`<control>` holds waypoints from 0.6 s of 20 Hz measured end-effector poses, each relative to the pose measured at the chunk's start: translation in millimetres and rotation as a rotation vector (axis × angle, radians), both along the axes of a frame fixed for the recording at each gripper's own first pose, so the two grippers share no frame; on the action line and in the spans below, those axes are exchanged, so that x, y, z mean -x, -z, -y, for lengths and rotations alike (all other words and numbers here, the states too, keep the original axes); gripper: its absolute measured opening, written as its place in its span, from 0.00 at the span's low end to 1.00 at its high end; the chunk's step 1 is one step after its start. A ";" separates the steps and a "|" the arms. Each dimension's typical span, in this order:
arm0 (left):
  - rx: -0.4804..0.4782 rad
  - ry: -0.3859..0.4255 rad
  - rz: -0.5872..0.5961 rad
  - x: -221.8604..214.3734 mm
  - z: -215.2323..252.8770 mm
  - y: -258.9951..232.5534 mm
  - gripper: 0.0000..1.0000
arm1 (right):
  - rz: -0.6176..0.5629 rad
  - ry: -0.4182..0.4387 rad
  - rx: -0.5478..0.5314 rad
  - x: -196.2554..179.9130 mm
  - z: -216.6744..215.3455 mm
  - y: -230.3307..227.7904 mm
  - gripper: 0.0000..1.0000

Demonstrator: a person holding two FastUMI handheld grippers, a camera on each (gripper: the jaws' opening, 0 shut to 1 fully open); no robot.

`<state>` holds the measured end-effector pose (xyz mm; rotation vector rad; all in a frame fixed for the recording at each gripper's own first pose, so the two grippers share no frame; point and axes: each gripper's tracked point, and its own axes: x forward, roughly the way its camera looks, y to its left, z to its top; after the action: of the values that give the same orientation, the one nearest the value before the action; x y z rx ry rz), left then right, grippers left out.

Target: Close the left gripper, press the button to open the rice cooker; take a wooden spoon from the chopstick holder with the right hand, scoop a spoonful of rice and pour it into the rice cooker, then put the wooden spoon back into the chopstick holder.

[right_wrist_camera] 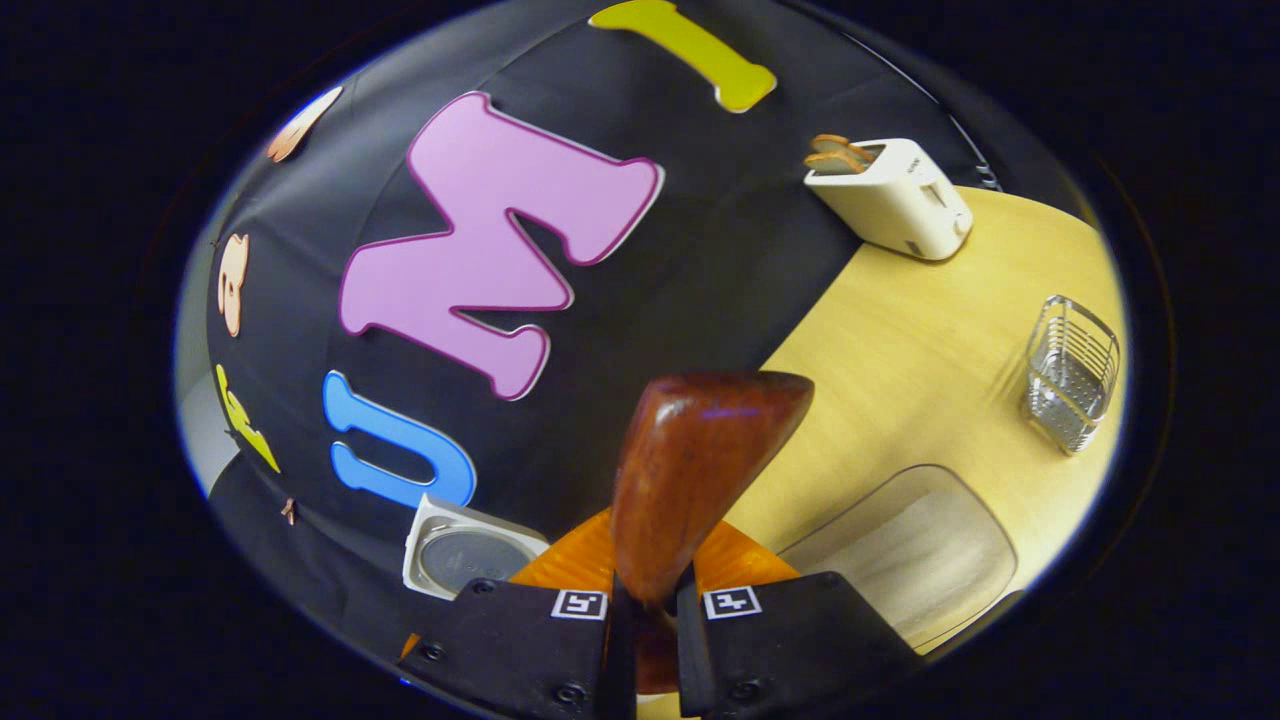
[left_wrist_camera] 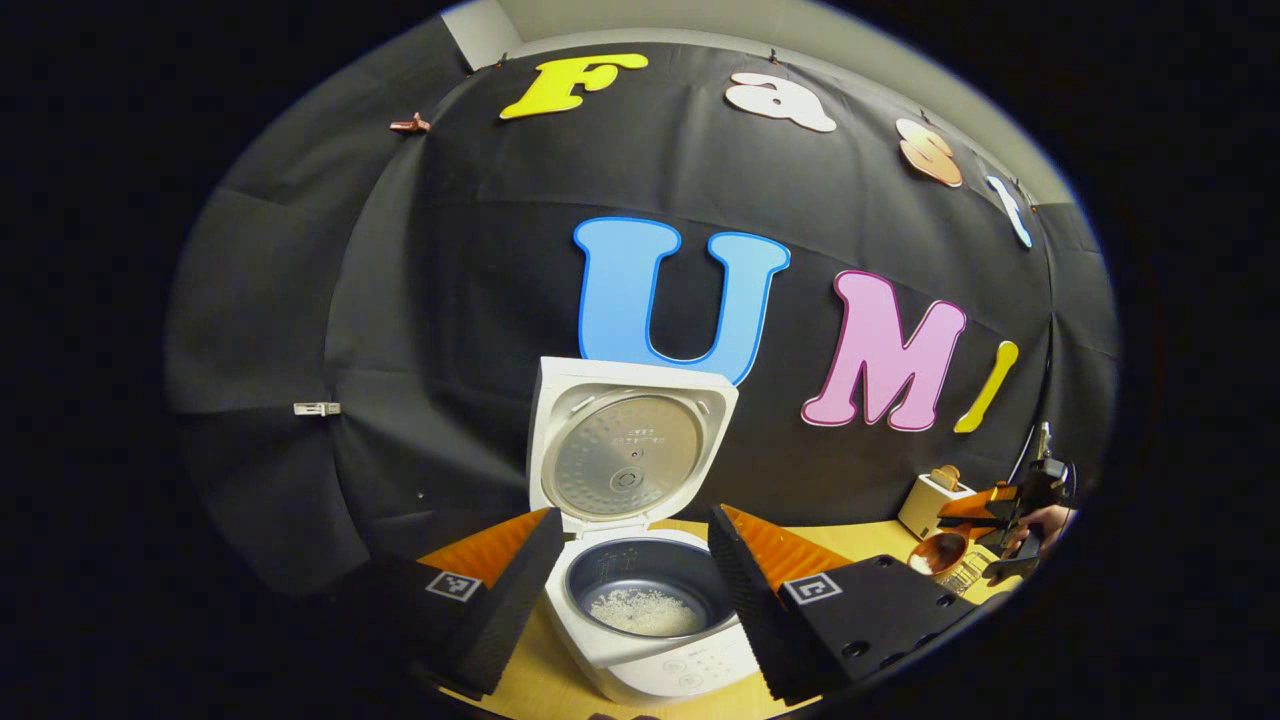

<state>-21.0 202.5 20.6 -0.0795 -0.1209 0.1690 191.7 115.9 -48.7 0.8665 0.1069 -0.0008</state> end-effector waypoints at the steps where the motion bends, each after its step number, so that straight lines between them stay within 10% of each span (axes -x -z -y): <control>1: 0.000 -0.009 0.000 2.9 -3.2 0.5 0.94 | 0.010 -0.020 0.012 -8.1 -14.8 -7.5 0.20; 12: -0.009 -0.083 0.007 29.9 -28.3 7.4 0.94 | 0.052 -0.225 0.036 -89.4 -175.5 -45.4 0.20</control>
<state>-50.9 230.8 13.2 -0.0660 -0.1322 0.2511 281.1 291.4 -3.3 0.8145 0.1551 0.2295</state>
